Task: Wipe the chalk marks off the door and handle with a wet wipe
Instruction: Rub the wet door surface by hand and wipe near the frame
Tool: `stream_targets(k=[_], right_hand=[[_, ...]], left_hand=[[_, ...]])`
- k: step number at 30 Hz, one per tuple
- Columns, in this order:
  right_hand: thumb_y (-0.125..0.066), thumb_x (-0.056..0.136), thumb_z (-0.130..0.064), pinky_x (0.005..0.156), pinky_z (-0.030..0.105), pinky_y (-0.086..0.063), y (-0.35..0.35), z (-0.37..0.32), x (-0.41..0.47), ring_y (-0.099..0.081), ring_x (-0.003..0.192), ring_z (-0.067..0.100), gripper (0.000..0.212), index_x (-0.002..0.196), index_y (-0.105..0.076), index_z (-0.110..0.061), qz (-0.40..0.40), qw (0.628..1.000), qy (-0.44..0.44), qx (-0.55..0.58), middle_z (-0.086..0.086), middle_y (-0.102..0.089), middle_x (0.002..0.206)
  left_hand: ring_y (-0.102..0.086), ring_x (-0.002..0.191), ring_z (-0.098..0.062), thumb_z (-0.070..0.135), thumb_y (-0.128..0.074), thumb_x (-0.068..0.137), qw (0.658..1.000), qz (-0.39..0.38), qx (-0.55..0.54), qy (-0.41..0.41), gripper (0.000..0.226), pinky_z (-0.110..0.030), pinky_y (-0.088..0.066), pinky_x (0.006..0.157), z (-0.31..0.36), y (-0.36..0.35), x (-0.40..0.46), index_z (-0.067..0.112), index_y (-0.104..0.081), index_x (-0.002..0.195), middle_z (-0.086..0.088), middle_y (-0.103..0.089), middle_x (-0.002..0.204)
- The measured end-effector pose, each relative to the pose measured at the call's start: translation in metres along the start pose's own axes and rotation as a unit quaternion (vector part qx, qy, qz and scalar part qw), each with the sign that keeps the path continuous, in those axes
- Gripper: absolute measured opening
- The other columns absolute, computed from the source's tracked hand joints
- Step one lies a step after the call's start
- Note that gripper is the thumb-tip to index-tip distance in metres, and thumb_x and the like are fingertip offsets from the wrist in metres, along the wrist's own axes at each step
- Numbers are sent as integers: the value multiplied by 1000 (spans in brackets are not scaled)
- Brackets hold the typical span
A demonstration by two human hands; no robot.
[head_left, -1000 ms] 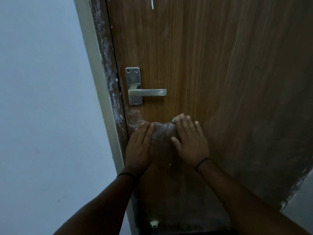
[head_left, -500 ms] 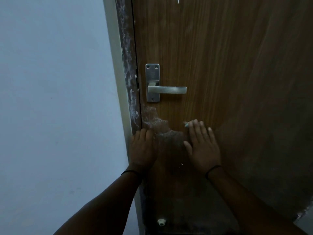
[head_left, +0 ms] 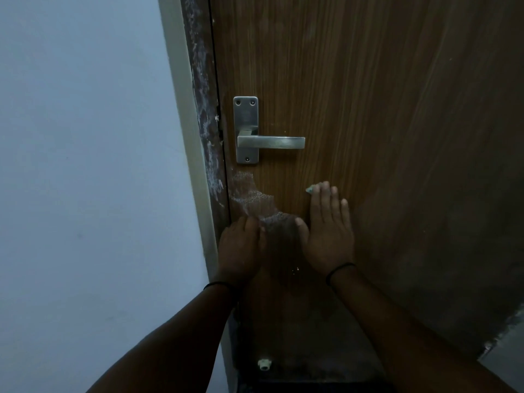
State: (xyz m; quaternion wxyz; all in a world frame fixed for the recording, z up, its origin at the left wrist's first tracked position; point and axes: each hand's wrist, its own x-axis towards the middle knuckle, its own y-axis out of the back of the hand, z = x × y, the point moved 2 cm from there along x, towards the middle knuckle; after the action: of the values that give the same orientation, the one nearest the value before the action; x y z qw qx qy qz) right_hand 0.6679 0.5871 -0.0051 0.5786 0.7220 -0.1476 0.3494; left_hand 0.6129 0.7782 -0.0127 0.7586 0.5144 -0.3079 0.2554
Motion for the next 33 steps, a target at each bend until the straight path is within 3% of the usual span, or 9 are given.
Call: stream_targets(k=[3, 6, 8, 11, 14, 20, 25, 29, 33], right_hand=[[-24, 102, -52, 123, 41, 1, -11, -32, 0, 5, 153, 21, 71, 158, 1, -14, -13, 996, 86, 2, 6, 3, 166], [-27, 102, -50, 123, 42, -4, -30, -26, -19, -2, 153, 21, 69, 158, -5, -16, -60, 985, 158, -29, 5, -3, 165], [-25, 103, -50, 122, 41, -3, -32, -1, -27, -8, 153, 21, 66, 158, -5, -18, -70, 979, 187, -53, 3, -3, 165], [-23, 103, -49, 123, 40, 1, -17, 36, -19, -3, 153, 19, 65, 158, -3, -19, -49, 990, 118, -55, 1, -1, 165], [-24, 102, -51, 123, 39, 2, -6, 29, -7, 4, 153, 19, 70, 158, 0, -16, -7, 1000, 21, -16, 4, 4, 165], [-25, 102, -52, 123, 43, -7, -25, 21, -38, 2, 153, 19, 70, 158, 1, -18, -69, 994, 74, -31, 3, 1, 165], [-23, 102, -51, 124, 41, -4, -7, 30, -26, 1, 153, 21, 71, 158, 0, -14, -22, 999, -29, -4, 7, -1, 165], [-25, 102, -52, 123, 40, 2, -7, -19, -1, 6, 153, 21, 72, 158, 3, -15, -15, 998, 53, 4, 6, 4, 165], [-27, 102, -51, 124, 42, -6, -24, -35, -17, 3, 153, 20, 71, 158, -2, -15, -68, 986, 150, -28, 5, 0, 165]], left_hand=[[-45, 59, -2, 35, -51, 99, 1000, -23, -12, 17, 15, -10, -25, 52, -6, -4, -11, 23, -58, 93, 10, -54, 79], [-43, 54, 1, 46, -35, 100, 999, -37, -5, 34, 29, -10, -23, 50, -14, -2, -18, 30, -57, 89, 17, -48, 72], [-42, 53, 0, 46, -35, 100, 998, -31, -10, 51, 31, -12, -23, 49, -20, 0, -18, 30, -56, 84, 17, -44, 67], [-41, 51, 3, 40, -40, 102, 997, -20, -33, 68, 26, -12, -23, 49, -22, 0, -14, 31, -53, 81, 20, -40, 63], [-42, 53, 8, 39, -41, 104, 996, -33, -47, 69, 21, -11, -24, 51, -17, -3, -13, 34, -52, 87, 21, -40, 62], [-45, 53, 2, 36, -42, 102, 996, -34, -72, 41, 23, -12, -29, 52, -9, -11, -16, 25, -59, 89, 15, -48, 66], [-50, 61, 1, 41, -32, 104, 993, -28, -88, 68, 37, -16, -38, 60, -15, -15, -19, 22, -61, 95, 11, -57, 75], [-58, 72, -9, 43, -25, 105, 983, -10, -138, 122, 35, -23, -47, 65, -16, -19, -23, 21, -53, 109, 9, -59, 85], [-66, 84, -17, 39, -28, 106, 977, -22, -153, 149, 29, -34, -55, 73, -20, -17, -23, 22, -52, 111, 0, -67, 98]])
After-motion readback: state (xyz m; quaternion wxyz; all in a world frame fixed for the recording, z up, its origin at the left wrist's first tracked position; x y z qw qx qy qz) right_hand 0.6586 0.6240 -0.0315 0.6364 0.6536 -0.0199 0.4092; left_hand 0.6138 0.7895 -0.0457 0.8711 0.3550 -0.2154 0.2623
